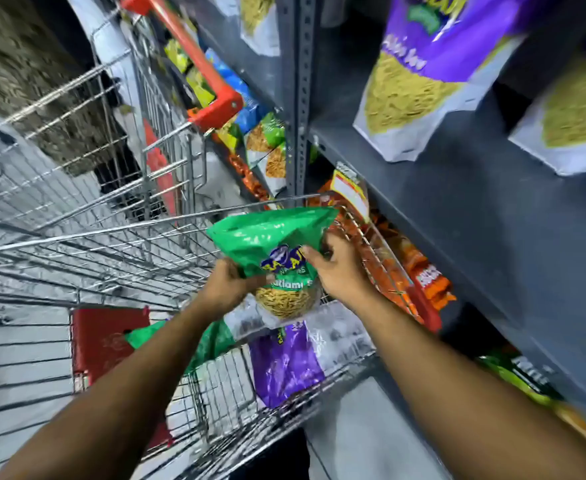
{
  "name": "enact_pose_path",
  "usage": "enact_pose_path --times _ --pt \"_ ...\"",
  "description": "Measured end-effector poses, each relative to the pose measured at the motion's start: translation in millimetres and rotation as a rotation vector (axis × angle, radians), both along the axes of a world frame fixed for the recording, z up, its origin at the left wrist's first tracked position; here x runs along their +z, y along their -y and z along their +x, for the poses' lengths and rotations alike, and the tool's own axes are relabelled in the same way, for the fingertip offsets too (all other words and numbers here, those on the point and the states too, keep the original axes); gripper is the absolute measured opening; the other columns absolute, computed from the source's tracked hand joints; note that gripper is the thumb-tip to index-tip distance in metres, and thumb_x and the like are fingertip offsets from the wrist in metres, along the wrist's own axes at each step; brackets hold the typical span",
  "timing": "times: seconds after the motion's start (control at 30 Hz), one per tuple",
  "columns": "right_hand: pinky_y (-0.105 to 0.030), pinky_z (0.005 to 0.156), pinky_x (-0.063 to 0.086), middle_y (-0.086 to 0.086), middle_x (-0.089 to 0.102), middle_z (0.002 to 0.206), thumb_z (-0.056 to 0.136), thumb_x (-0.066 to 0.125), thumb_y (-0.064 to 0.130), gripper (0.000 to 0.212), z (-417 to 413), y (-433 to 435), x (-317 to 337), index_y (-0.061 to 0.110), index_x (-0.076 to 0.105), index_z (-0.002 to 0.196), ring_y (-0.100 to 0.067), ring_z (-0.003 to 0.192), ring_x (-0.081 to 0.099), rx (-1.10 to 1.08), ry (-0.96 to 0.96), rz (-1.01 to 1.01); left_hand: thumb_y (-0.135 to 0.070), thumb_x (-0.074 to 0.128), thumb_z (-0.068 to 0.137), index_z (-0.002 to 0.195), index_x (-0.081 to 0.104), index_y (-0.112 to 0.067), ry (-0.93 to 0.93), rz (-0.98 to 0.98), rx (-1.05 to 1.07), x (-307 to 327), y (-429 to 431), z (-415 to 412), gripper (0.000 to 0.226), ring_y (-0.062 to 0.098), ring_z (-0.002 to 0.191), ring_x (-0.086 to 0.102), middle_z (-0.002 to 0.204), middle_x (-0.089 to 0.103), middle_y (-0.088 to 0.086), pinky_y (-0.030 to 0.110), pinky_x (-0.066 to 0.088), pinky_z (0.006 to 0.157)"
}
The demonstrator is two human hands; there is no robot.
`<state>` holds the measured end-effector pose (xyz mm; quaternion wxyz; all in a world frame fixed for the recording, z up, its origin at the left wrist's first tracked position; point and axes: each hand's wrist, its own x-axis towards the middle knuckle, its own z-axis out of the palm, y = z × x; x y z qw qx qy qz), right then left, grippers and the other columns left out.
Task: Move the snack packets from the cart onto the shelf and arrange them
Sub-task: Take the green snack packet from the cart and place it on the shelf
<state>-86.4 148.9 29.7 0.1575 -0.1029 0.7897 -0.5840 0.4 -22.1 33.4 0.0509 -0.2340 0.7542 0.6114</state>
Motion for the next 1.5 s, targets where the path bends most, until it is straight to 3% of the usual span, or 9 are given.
enact_pose_path --times 0.23,0.37,0.53,0.63,0.7,0.93,1.13,1.33,1.5 --pt "-0.047 0.089 0.053 0.003 0.070 0.095 0.078 0.062 0.031 0.012 62.7 -73.6 115.2 0.030 0.059 0.090 -0.017 0.093 0.066 -0.215 -0.240 -0.211 0.010 0.067 0.079 0.043 0.057 -0.016 -0.261 -0.078 -0.252 140.6 -68.4 29.2 0.046 -0.008 0.034 0.050 0.036 0.060 -0.017 0.000 0.035 0.039" --pt "-0.031 0.076 0.049 0.010 0.064 0.080 0.083 0.058 0.020 0.007 114.7 -146.1 173.0 0.027 0.057 0.081 -0.006 0.078 0.059 -0.438 -0.408 -0.369 0.008 0.070 0.076 0.065 0.068 -0.021 -0.392 -0.041 -0.413 186.2 -135.0 37.0 0.032 -0.010 0.039 0.052 0.044 0.064 -0.021 0.004 0.042 0.042" --pt "-0.040 0.086 0.049 0.000 0.068 0.098 0.088 0.053 0.022 0.011 175.2 -262.9 210.9 0.025 0.059 0.097 -0.015 0.093 0.062 -0.760 -0.561 -0.380 0.005 0.074 0.074 0.050 0.046 0.008 -0.481 0.117 -0.603 210.6 -272.9 40.6 0.038 -0.002 0.042 0.057 0.039 0.061 -0.007 0.011 0.052 0.052" --pt "-0.047 0.087 0.050 -0.007 0.068 0.101 0.087 0.051 0.031 0.018 199.0 -338.9 202.4 0.022 0.059 0.101 -0.018 0.093 0.061 -1.033 -0.627 -0.270 0.001 0.077 0.068 0.079 0.071 -0.003 -0.506 0.149 -0.794 195.4 -365.7 32.8 0.012 -0.004 0.074 0.065 0.071 0.075 -0.017 0.016 0.056 0.080" --pt "-0.053 0.088 0.048 -0.014 0.066 0.103 0.086 0.048 0.034 0.027 211.2 -383.1 191.5 0.015 0.059 0.103 -0.025 0.093 0.060 -1.188 -0.640 -0.163 -0.001 0.076 0.068 0.102 0.070 -0.002 -0.478 0.181 -0.849 176.0 -421.7 26.8 0.035 0.002 0.081 0.064 0.086 0.075 -0.010 0.018 0.053 0.081" --pt "-0.055 0.090 0.048 -0.012 0.066 0.105 0.087 0.047 0.032 0.023 239.8 -501.9 174.3 0.021 0.057 0.104 -0.023 0.093 0.060 -1.394 -0.626 -0.104 0.012 0.063 0.082 0.113 0.062 0.004 -0.333 0.330 -1.024 159.9 -568.8 41.9 0.033 -0.004 0.071 0.065 0.070 0.074 -0.019 0.012 0.054 0.074" --pt "-0.047 0.083 0.050 -0.002 0.065 0.097 0.092 0.046 0.031 0.019 245.9 -515.4 172.6 0.019 0.057 0.103 -0.018 0.087 0.060 -1.354 -0.602 -0.007 0.008 0.062 0.084 0.123 0.055 0.006 -0.264 0.364 -1.030 160.4 -579.4 42.1 0.040 0.015 0.092 0.064 0.107 0.067 0.011 0.026 0.053 0.089" --pt "-0.030 0.112 0.030 -0.012 0.041 0.132 0.092 0.049 0.026 0.047 237.8 -476.2 154.1 0.008 0.035 0.134 -0.004 0.124 0.040 -1.633 -0.806 -0.066 0.010 0.064 0.083 0.131 0.048 0.005 -0.306 0.378 -0.890 155.9 -516.4 53.6 0.051 0.012 0.102 0.059 0.129 0.058 0.023 0.031 0.044 0.105" --pt "-0.036 0.109 0.030 -0.024 0.045 0.124 0.089 0.054 0.012 0.039 229.5 -358.3 120.5 0.001 0.044 0.125 -0.037 0.122 0.042 -1.181 -0.928 0.107 0.010 0.065 0.083 0.119 0.058 0.008 -0.352 0.193 -0.615 101.6 -345.8 43.2 0.037 -0.013 0.084 0.064 0.115 0.065 0.012 0.005 0.050 0.084"
